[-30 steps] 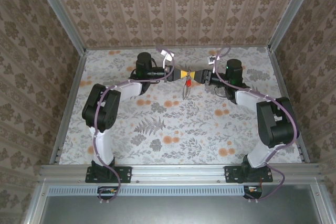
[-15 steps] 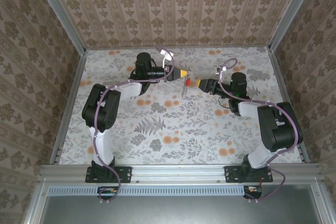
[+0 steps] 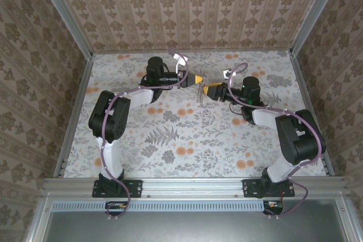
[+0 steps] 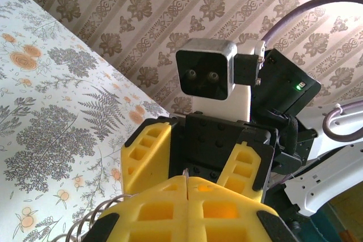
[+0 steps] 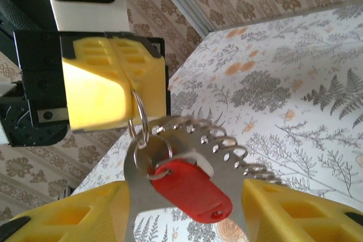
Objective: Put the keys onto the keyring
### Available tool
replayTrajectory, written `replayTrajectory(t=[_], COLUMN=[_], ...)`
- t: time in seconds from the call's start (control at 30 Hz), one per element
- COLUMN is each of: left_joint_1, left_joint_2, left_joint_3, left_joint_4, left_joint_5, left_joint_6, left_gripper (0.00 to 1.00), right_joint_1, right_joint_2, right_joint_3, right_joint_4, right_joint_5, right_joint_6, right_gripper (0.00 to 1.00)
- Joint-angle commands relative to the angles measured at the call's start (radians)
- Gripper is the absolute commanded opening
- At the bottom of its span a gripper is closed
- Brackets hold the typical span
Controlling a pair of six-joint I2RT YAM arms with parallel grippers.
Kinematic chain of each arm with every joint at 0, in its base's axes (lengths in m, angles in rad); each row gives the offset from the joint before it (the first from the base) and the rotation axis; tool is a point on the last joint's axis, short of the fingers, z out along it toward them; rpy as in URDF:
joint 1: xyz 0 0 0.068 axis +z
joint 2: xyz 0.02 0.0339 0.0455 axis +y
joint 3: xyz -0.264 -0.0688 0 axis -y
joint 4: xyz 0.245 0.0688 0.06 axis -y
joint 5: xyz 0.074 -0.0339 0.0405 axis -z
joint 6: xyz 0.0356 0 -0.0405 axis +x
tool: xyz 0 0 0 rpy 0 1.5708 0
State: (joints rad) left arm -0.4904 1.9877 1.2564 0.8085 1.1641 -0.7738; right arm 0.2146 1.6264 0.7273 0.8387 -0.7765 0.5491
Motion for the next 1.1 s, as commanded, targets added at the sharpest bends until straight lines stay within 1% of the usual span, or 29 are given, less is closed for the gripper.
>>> replayTrajectory(t=[0.0, 0.2, 0.3, 0.43, 0.53, 0.63, 0.73, 0.83, 0.9, 0.93, 1.0, 1.03, 1.07], left_joint_1=[-0.005, -0.005, -0.005, -0.005, -0.004, -0.004, -0.004, -0.004, -0.004, -0.004, -0.004, -0.004, -0.004], left_joint_2=[-0.005, -0.001, -0.001, -0.001, -0.003, -0.004, -0.006, -0.007, -0.007, -0.007, -0.007, -0.007, -0.008], left_joint_3=[0.023, 0.026, 0.028, 0.028, 0.026, 0.027, 0.026, 0.026, 0.026, 0.026, 0.026, 0.026, 0.026], left_joint_4=[0.041, 0.046, 0.049, 0.052, 0.052, 0.053, 0.054, 0.054, 0.054, 0.054, 0.055, 0.055, 0.057], left_joint_5=[0.025, 0.025, 0.026, 0.028, 0.028, 0.027, 0.028, 0.028, 0.028, 0.028, 0.029, 0.029, 0.029], left_joint_6=[-0.015, -0.020, -0.021, -0.024, -0.024, -0.025, -0.025, -0.025, -0.025, -0.025, -0.026, -0.027, -0.027], left_gripper=[0.00, 0.00, 0.00, 0.00, 0.00, 0.00, 0.00, 0.00, 0.00, 0.00, 0.00, 0.00, 0.00], right_joint_1=[0.009, 0.015, 0.014, 0.014, 0.015, 0.014, 0.014, 0.013, 0.013, 0.014, 0.014, 0.014, 0.015], right_joint_2=[0.027, 0.050, 0.050, 0.047, 0.040, 0.033, 0.023, 0.014, 0.012, 0.012, 0.013, 0.013, 0.015], right_joint_3=[0.038, 0.045, 0.036, 0.023, 0.014, 0.007, 0.003, 0.000, -0.001, 0.000, 0.000, 0.000, 0.001], right_joint_4=[0.008, 0.017, 0.025, 0.025, 0.023, 0.020, 0.016, 0.016, 0.020, 0.022, 0.022, 0.023, 0.027], right_joint_5=[0.013, -0.008, -0.015, -0.018, -0.016, -0.014, -0.015, -0.014, -0.022, -0.028, -0.029, -0.026, -0.026], right_joint_6=[-0.022, -0.021, -0.024, -0.028, -0.032, -0.034, -0.038, -0.040, -0.040, -0.040, -0.041, -0.041, -0.039], right_gripper=[0.56, 0.53, 0.46, 0.31, 0.25, 0.22, 0.15, 0.13, 0.14, 0.20, 0.39, 0.46, 0.50])
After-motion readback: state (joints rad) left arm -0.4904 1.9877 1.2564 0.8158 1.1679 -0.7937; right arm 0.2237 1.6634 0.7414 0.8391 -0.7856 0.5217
